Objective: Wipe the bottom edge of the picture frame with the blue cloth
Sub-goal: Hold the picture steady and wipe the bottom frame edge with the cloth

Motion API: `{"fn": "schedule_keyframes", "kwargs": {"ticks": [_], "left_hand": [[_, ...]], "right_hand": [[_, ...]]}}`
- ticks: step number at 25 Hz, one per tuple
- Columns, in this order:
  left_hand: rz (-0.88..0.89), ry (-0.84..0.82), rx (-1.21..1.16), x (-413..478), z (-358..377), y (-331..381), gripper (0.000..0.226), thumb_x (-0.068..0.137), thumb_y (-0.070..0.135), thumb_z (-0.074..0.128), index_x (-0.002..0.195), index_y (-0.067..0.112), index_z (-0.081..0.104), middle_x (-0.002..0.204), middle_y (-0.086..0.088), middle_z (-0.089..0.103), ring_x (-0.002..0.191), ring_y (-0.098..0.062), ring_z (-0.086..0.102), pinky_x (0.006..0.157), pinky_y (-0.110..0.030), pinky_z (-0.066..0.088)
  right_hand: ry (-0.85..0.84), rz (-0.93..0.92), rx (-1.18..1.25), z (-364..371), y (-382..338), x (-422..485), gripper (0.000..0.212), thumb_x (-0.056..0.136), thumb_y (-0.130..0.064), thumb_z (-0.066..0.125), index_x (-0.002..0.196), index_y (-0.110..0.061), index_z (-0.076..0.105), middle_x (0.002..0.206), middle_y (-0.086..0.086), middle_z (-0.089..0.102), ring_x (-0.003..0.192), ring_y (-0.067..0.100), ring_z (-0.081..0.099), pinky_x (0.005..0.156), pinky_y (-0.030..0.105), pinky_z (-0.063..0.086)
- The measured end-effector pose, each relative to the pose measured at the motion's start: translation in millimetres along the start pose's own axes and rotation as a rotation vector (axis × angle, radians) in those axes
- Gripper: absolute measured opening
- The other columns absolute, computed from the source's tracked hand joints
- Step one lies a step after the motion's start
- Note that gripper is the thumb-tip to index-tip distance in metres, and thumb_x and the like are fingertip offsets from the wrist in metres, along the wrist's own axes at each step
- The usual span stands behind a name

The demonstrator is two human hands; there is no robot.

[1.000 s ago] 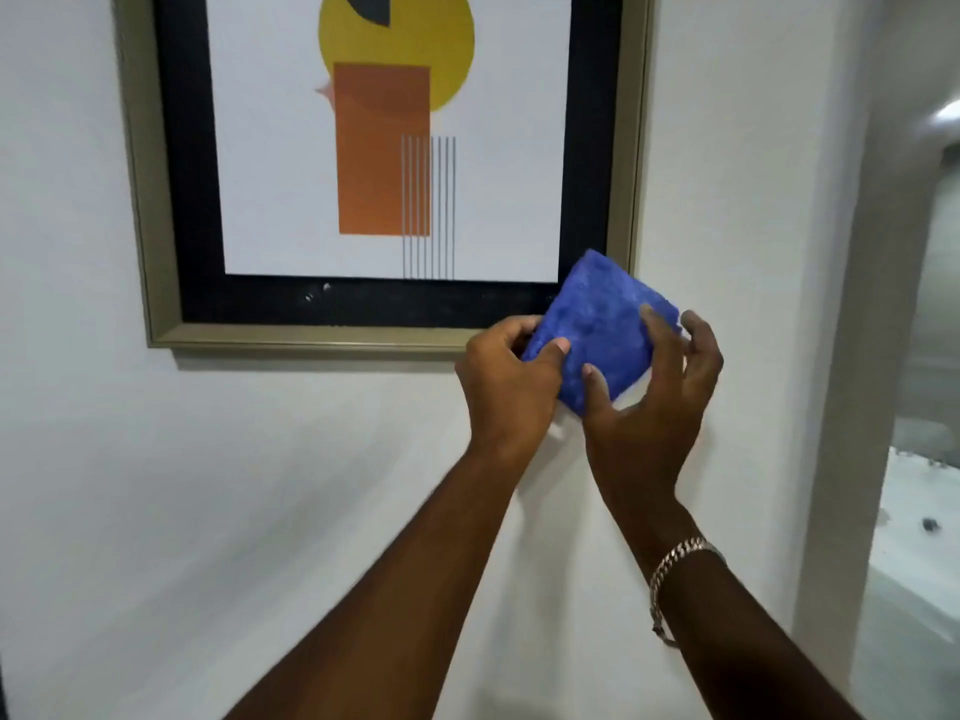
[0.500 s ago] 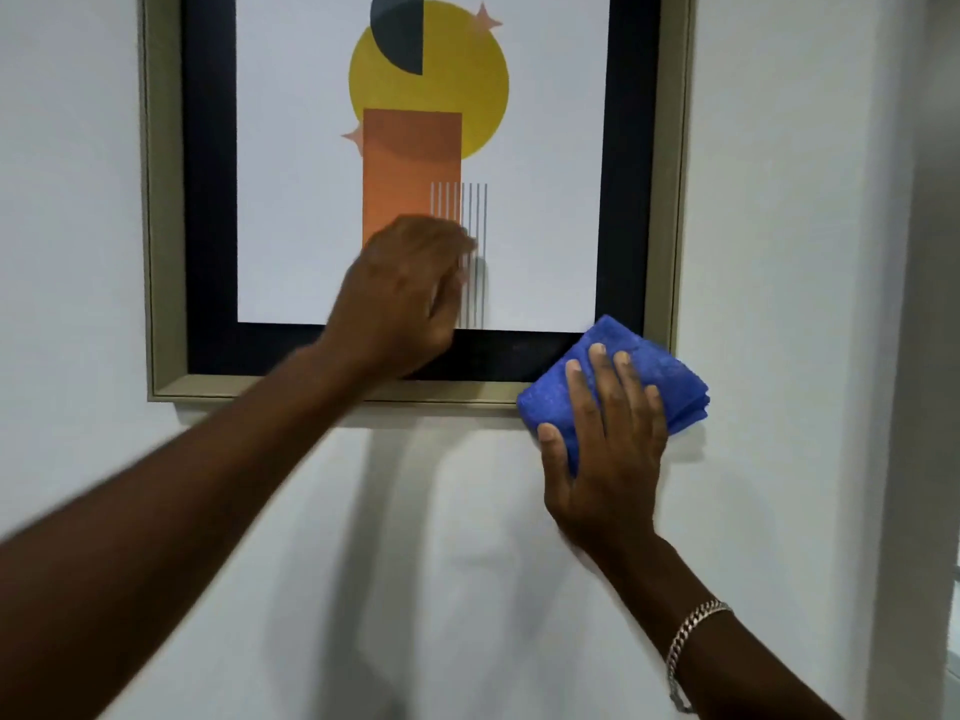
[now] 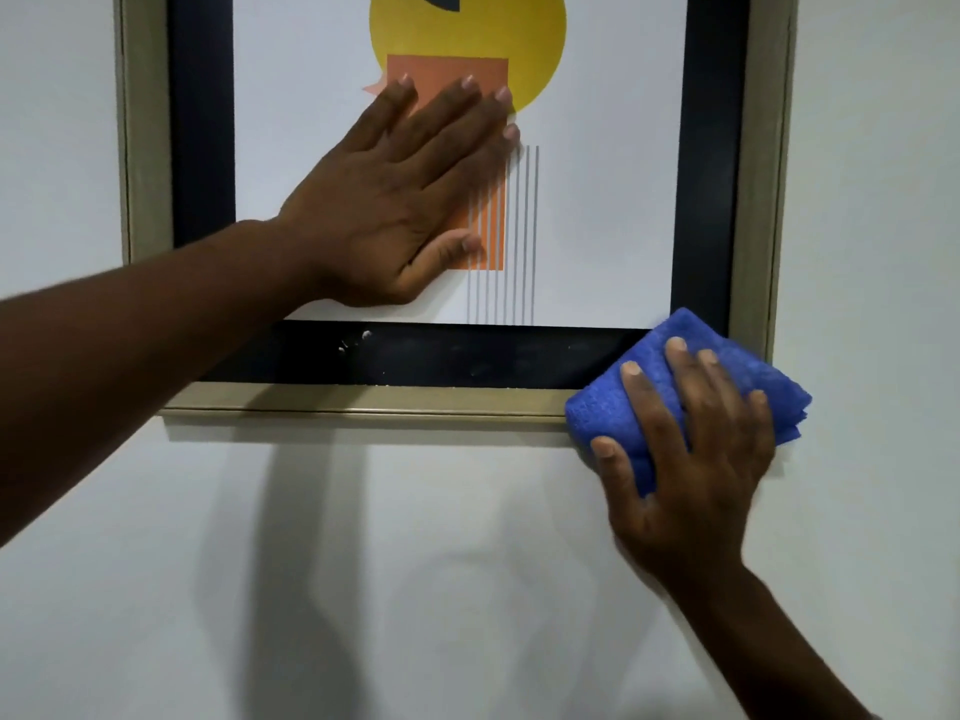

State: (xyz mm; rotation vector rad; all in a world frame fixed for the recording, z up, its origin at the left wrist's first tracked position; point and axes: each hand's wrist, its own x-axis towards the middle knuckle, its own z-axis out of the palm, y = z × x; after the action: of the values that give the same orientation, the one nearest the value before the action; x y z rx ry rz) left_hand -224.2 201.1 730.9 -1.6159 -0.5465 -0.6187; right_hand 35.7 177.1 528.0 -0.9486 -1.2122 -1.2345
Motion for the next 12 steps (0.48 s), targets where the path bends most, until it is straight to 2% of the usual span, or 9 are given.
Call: {"fn": "schedule_keyframes", "kwargs": {"ticks": [2,4,6,8,10,12], "left_hand": [[0.016,0.006,0.011,0,1,-1,0.076,0.098,0.057,0.013,0.156,0.009,0.006,0.166,-0.015,0.006,0.154,-0.031,0.003,0.124,-0.055,0.008],[0.042,0.020,0.028,-1,4,-1,0.078,0.098,0.059,0.012,0.156,0.007,0.005,0.166,-0.016,0.005,0.154,-0.031,0.002,0.124,-0.055,0.009],[0.062,0.028,0.029,-1,4,-1,0.080,0.097,0.060,0.012,0.156,0.006,0.004,0.166,-0.017,0.005,0.154,-0.031,0.002,0.124,-0.056,0.010],[0.065,0.039,0.019,-1,5,-2,0.080,0.097,0.060,0.014,0.156,0.006,0.004,0.166,-0.016,0.005,0.154,-0.030,0.003,0.124,-0.056,0.010],[0.063,0.062,0.008,-2,7,-3,0.079,0.097,0.059,0.015,0.156,0.006,0.006,0.166,-0.016,0.006,0.154,-0.030,0.004,0.123,-0.056,0.011],[0.067,0.080,-0.001,-2,8,-3,0.079,0.097,0.059,0.015,0.156,0.006,0.007,0.166,-0.016,0.007,0.154,-0.030,0.006,0.123,-0.056,0.012]], "right_hand": [[0.028,0.082,-0.009,5,-7,5,0.048,0.097,-0.049,0.041,0.136,-0.023,0.052,0.147,0.014,0.049,0.142,0.032,0.037,0.119,0.057,0.015],[0.051,0.162,0.019,11,-24,5,0.048,0.097,-0.049,0.039,0.135,-0.023,0.053,0.146,0.013,0.049,0.142,0.031,0.037,0.119,0.057,0.015],[0.027,0.095,0.041,10,-28,-4,0.049,0.097,-0.049,0.039,0.136,-0.022,0.050,0.146,0.012,0.051,0.141,0.029,0.038,0.121,0.053,0.014],[-0.005,0.006,0.012,4,-13,-7,0.047,0.098,-0.048,0.038,0.136,-0.022,0.048,0.144,0.011,0.053,0.141,0.028,0.040,0.120,0.056,0.013],[0.012,0.023,-0.033,5,-2,0,0.045,0.098,-0.048,0.038,0.134,-0.023,0.051,0.141,0.010,0.056,0.139,0.029,0.041,0.119,0.058,0.011],[0.040,0.069,-0.006,8,-10,2,0.044,0.098,-0.048,0.039,0.132,-0.023,0.053,0.139,0.009,0.057,0.137,0.029,0.043,0.120,0.054,0.013]]}}
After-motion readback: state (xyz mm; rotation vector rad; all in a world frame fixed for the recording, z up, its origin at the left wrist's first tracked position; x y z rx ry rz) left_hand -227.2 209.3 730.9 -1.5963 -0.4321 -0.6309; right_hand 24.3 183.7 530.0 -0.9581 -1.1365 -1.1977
